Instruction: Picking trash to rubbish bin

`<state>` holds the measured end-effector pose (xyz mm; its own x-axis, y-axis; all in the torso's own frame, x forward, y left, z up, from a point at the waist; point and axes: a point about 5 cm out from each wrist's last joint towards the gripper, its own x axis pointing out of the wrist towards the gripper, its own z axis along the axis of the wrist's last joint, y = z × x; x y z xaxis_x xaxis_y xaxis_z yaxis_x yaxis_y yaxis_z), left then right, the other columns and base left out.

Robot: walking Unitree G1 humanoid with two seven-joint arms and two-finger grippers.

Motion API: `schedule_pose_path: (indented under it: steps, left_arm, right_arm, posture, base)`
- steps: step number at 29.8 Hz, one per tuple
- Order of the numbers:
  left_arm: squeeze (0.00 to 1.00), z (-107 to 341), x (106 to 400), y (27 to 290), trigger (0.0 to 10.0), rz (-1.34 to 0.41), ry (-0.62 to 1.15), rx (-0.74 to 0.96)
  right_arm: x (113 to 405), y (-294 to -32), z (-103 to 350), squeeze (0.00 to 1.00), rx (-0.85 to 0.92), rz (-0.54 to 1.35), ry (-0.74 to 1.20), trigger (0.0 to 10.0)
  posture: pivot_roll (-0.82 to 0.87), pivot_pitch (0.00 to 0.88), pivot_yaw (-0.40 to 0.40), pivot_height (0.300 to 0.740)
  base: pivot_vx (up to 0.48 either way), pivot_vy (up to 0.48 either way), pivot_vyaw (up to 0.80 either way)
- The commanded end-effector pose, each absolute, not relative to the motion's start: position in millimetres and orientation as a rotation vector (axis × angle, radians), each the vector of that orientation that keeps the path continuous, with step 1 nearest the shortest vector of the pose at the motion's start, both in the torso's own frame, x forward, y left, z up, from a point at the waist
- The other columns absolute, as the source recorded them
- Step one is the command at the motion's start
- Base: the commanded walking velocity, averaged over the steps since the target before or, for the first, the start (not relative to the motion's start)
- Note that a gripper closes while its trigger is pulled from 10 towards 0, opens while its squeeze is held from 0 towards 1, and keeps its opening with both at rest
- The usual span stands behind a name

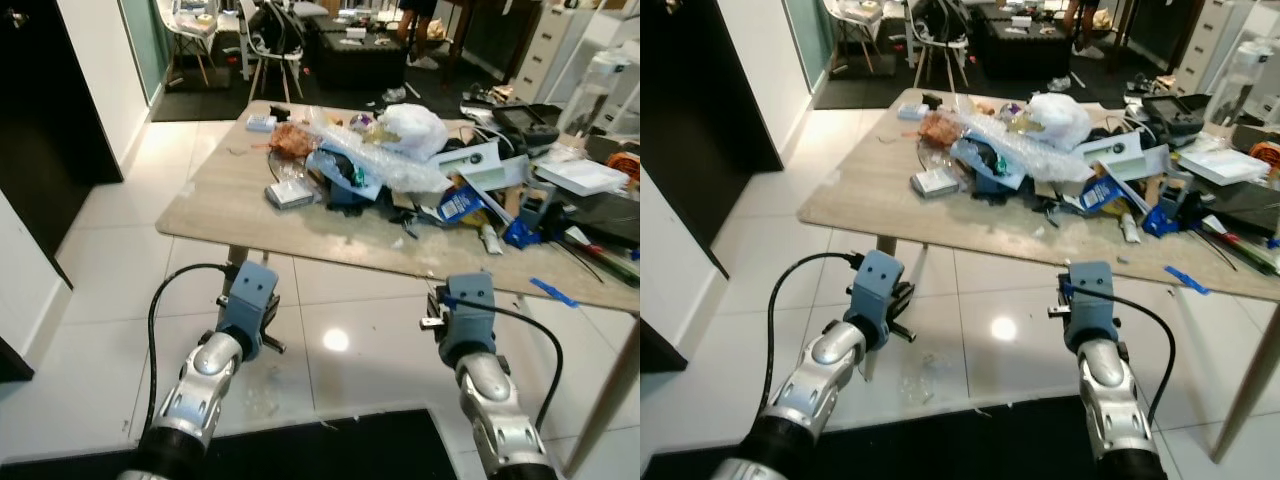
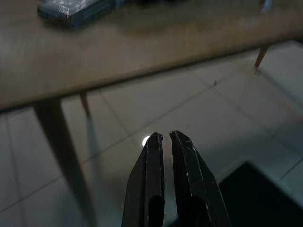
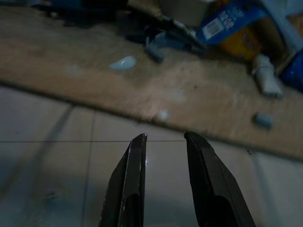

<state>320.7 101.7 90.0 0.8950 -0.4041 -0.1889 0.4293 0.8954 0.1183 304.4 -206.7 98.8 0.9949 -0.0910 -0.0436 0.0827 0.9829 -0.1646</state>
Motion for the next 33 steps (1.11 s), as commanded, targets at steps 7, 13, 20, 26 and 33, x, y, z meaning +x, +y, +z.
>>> schedule_pose_path:
  steps: [7, 13, 20, 26, 33]
  left_arm:
    - [0.0, 89.7, 318.9, 103.0, 10.0, -0.439, 0.159, 0.158]
    - [0.0, 101.5, 321.5, 102.8, 10.0, -0.434, 0.085, 0.118]
    - [0.0, 110.9, 322.5, 99.7, 10.0, -0.429, 0.036, 0.074]
    - [0.0, 108.6, 321.4, 99.1, 10.0, -0.429, 0.047, 0.075]
    - [0.0, 109.0, 318.9, 100.4, 10.0, -0.423, 0.026, 0.08]
  right_arm:
    - [306.1, -201.8, 106.0, 0.0, -0.124, -0.07, 0.013, 10.0]
    - [306.1, -198.9, 110.3, 0.0, -0.148, -0.045, -0.018, 10.0]
    - [305.2, -196.6, 108.3, 0.0, -0.144, -0.039, -0.013, 10.0]
    - [304.9, -195.0, 108.2, 0.0, -0.144, -0.027, -0.012, 10.0]
    - [304.8, -191.6, 107.1, 0.0, -0.146, -0.005, -0.007, 10.0]
  posture:
    - [-0.13, 0.057, 0.008, 0.74]
    - [-0.13, 0.058, 0.009, 0.74]
    - [-0.13, 0.057, 0.009, 0.74]
    - [-0.13, 0.059, 0.005, 0.74]
    - [-0.13, 0.058, 0.002, 0.74]
  base:
    - [0.397, 0.0, -0.5]
    - [0.396, 0.0, -0.13]
    - [0.389, 0.0, 0.0]
    - [0.322, 0.0, 0.0]
    - [0.0, 0.0, 0.0]
